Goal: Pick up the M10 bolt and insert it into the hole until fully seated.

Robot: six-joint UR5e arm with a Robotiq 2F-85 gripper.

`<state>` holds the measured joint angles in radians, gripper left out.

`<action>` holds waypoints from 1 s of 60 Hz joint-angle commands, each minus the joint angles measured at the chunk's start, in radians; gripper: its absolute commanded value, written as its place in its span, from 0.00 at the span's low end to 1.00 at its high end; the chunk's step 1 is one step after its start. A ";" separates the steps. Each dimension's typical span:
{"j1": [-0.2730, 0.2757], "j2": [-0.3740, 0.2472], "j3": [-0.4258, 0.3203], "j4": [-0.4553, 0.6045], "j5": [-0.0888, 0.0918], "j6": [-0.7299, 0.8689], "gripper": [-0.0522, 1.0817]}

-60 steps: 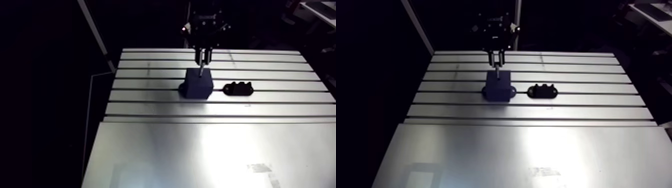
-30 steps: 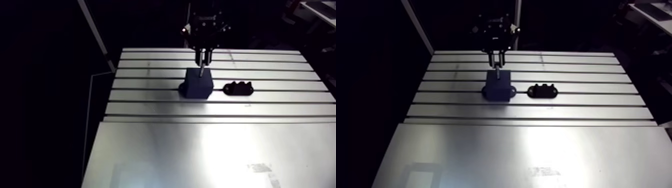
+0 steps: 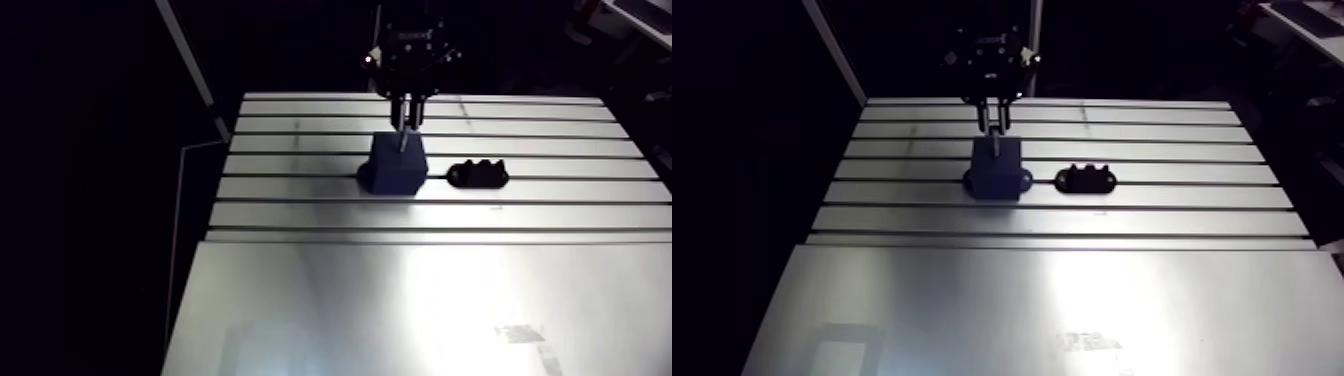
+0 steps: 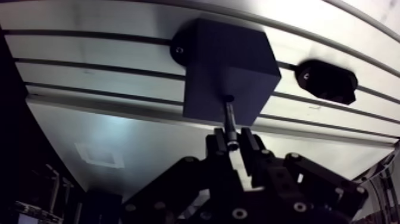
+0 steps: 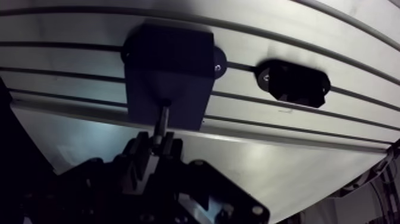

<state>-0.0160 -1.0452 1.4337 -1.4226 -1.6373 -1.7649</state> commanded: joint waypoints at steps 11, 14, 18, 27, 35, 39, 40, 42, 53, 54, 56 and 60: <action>0.001 0.003 0.000 0.000 -0.012 0.000 1.00; -0.001 0.003 0.000 0.000 -0.011 0.000 1.00; 0.001 0.003 0.000 0.000 -0.011 0.000 1.00; 0.001 0.003 0.001 -0.002 -0.011 0.000 1.00; 0.001 0.003 0.000 -0.002 -0.010 0.000 1.00; 0.001 0.003 -0.002 -0.002 -0.009 0.000 1.00; 0.001 0.003 -0.002 -0.002 -0.009 0.000 1.00; 0.001 0.003 -0.002 -0.002 -0.009 0.000 1.00; 0.001 0.003 -0.006 -0.002 -0.009 0.000 1.00; 0.001 0.003 -0.006 -0.002 -0.009 0.000 1.00; 0.001 0.003 -0.006 -0.002 -0.009 0.000 1.00; 0.001 0.002 -0.005 -0.002 -0.009 0.000 1.00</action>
<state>-0.0153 -1.0425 1.4295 -1.4242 -1.6463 -1.7649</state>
